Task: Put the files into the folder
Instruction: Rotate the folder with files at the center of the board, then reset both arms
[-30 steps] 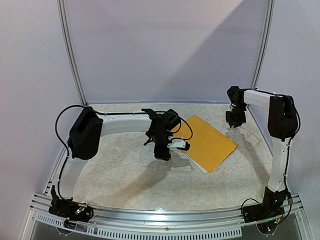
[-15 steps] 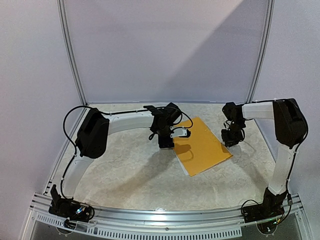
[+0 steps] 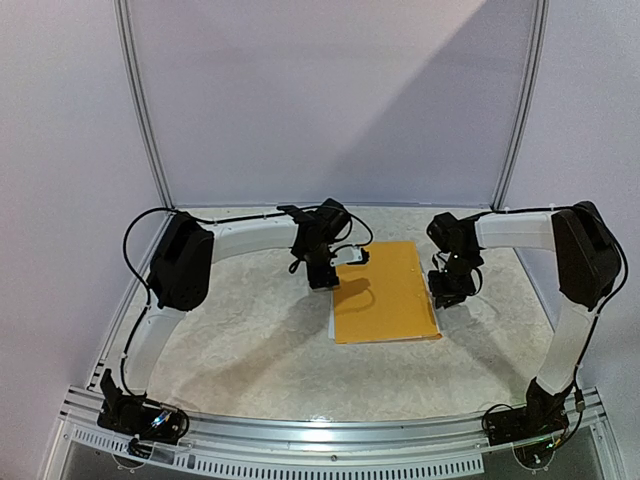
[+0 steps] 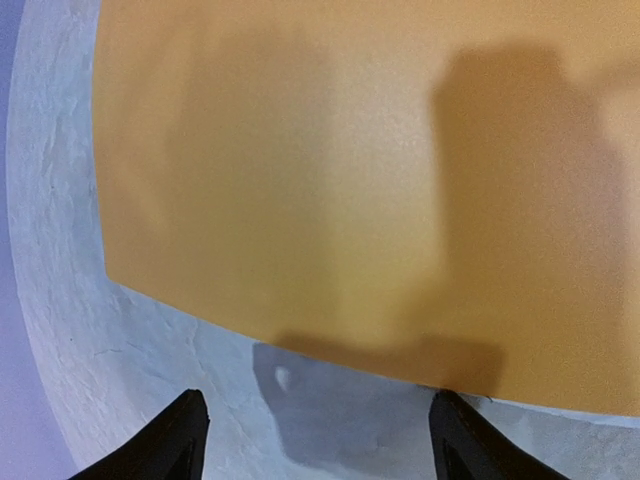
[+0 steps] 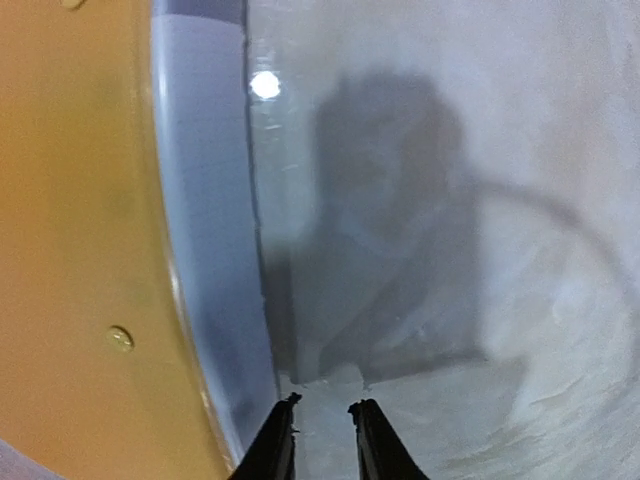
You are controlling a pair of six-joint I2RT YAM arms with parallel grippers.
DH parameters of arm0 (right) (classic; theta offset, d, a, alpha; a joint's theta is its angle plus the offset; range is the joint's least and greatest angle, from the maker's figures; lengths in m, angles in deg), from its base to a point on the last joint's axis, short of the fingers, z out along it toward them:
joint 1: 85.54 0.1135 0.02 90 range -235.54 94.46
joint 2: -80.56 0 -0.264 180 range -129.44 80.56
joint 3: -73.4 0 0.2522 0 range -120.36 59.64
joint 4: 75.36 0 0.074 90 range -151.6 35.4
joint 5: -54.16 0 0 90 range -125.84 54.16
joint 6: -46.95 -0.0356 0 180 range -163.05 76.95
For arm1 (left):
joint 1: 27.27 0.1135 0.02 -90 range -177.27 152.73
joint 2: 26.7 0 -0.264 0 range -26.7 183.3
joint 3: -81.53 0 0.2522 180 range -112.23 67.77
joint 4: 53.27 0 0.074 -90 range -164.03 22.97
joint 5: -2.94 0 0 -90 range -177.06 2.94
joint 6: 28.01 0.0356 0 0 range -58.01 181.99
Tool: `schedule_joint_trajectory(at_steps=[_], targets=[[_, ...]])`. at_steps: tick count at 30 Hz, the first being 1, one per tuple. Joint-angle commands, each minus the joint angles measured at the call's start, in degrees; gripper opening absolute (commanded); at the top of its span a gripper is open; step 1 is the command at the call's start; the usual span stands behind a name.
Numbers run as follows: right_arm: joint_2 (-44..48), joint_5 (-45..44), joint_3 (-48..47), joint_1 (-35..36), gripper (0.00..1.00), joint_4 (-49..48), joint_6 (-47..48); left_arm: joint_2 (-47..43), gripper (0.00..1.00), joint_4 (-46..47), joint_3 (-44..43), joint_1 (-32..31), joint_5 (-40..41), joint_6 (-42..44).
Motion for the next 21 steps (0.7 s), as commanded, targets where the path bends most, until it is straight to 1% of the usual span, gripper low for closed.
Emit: schedule_joint_trajectory(at_steps=[1,2,5,6,7,8,10,13,15,17,20,21], targets=[[3.3,-6.7,-2.0,-3.6,0.30,3.5,0.8,-5.1,0.81,-2.6,5.4,1.2,-0.1,-2.7],[4.1,-7.8,-2.5,-4.8,0.37,3.7,1.5,-7.4,0.83,-3.2,6.4,1.7,-0.4,-4.1],[9.6,-9.1,-2.8,-9.8,0.72,1.9,2.6,-15.8,0.89,-5.2,9.0,4.8,-5.1,-9.3],[12.8,-8.6,-2.3,-11.8,0.92,0.4,2.9,-19.3,0.91,-5.3,10.5,6.2,-7.4,-11.1],[14.9,-7.6,-1.5,-13.7,0.98,-1.9,3.5,-22.8,0.98,-5.3,12.9,7.9,-10.1,-13.0],[17.8,-6.1,-0.2,-15.6,0.99,-4.4,4.1,-26.2,0.99,-4.7,14.9,9.9,-12.0,-14.9],[24.0,-3.6,3.0,-18.7,0.99,-10.0,5.3,-33.5,0.99,-2.7,20.5,13.9,-13.0,-19.6],[32.2,-7.1,8.3,-20.1,0.99,-16.8,4.5,-45.2,1.00,2.4,31.3,21.1,-13.7,-23.7],[35.5,-9.4,11.0,-20.1,0.99,-18.5,4.3,-53.3,1.00,7.6,40.6,26.1,-13.4,-25.6],[38.8,-9.4,14.6,-20.1,0.99,-20.7,4.3,-62.9,1.00,14.0,50.0,31.0,-8.9,-29.0],[43.8,-9.0,21.3,-20.1,0.99,-26.7,3.6,-69.3,1.00,18.3,59.9,36.5,-1.3,-34.3],[45.6,-9.2,24.0,-20.1,0.99,-29.2,3.3,-71.1,1.00,19.8,64.6,38.1,-0.5,-34.9]])
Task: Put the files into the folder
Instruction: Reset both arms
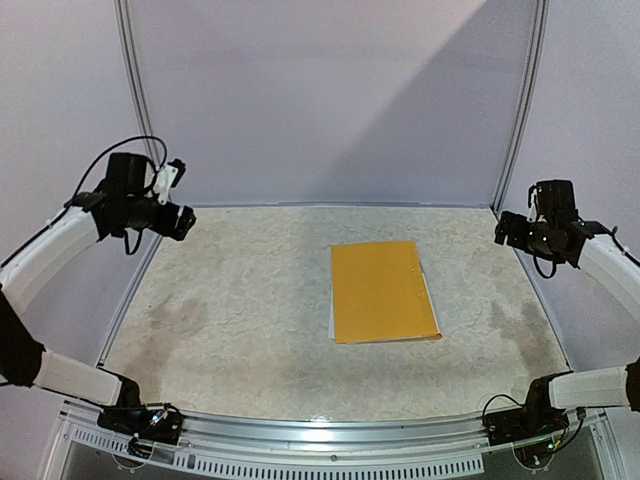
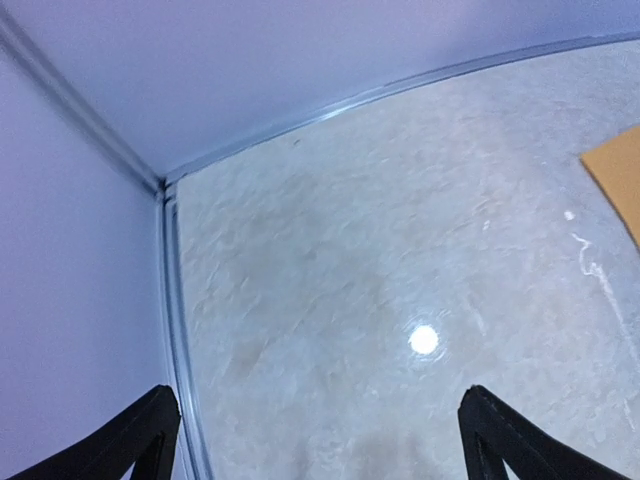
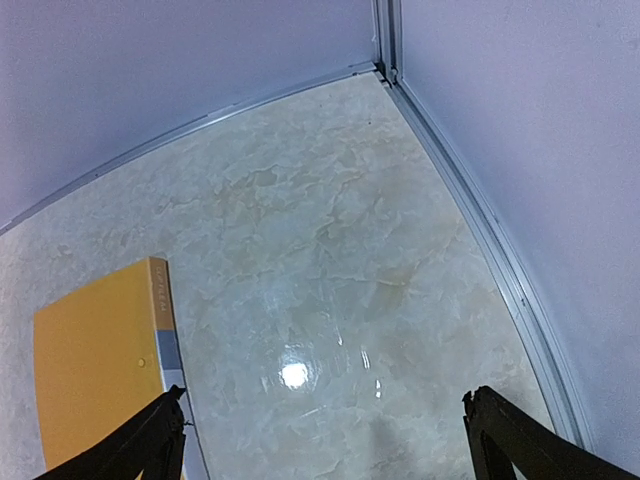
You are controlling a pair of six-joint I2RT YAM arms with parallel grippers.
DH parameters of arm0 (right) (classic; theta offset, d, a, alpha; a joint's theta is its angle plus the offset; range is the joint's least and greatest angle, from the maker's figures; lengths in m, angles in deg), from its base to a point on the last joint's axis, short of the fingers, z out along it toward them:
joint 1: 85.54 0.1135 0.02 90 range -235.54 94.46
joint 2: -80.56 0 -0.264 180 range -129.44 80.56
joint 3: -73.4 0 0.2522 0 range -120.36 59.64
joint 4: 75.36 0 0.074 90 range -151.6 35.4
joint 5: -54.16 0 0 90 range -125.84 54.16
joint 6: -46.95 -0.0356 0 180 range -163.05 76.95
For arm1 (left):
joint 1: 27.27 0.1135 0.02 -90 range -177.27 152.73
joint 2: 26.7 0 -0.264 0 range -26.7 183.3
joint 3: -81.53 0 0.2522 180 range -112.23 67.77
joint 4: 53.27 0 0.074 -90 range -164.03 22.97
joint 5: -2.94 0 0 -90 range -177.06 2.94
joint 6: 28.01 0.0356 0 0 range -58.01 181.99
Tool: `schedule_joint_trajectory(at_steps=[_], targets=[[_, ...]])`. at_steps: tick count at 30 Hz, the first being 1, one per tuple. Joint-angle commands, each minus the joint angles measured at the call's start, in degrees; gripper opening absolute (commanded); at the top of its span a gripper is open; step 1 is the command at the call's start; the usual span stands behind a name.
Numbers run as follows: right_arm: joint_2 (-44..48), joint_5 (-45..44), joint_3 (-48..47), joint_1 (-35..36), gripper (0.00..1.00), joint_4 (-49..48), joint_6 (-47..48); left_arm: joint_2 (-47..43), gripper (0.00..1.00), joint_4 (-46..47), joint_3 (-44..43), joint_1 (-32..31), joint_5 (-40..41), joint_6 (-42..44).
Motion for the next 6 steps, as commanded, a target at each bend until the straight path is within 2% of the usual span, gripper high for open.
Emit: schedule_joint_trajectory(at_steps=[1,3,6], targets=[[5.3,-1.3,10.4,0.2,0.99,-11.6,-0.5,-5.6,1.00,9.1,16.3,5.3,6.5,-7.7],[8.8,-0.3,16.9,0.2,0.99,-19.5,-0.2,-9.3,1.00,12.9,22.8,7.2,6.2,-7.3],[13.4,-0.6,24.5,0.2,0.99,-31.1,-0.9,-11.1,1.00,15.9,27.5,8.9,7.3,-8.3]])
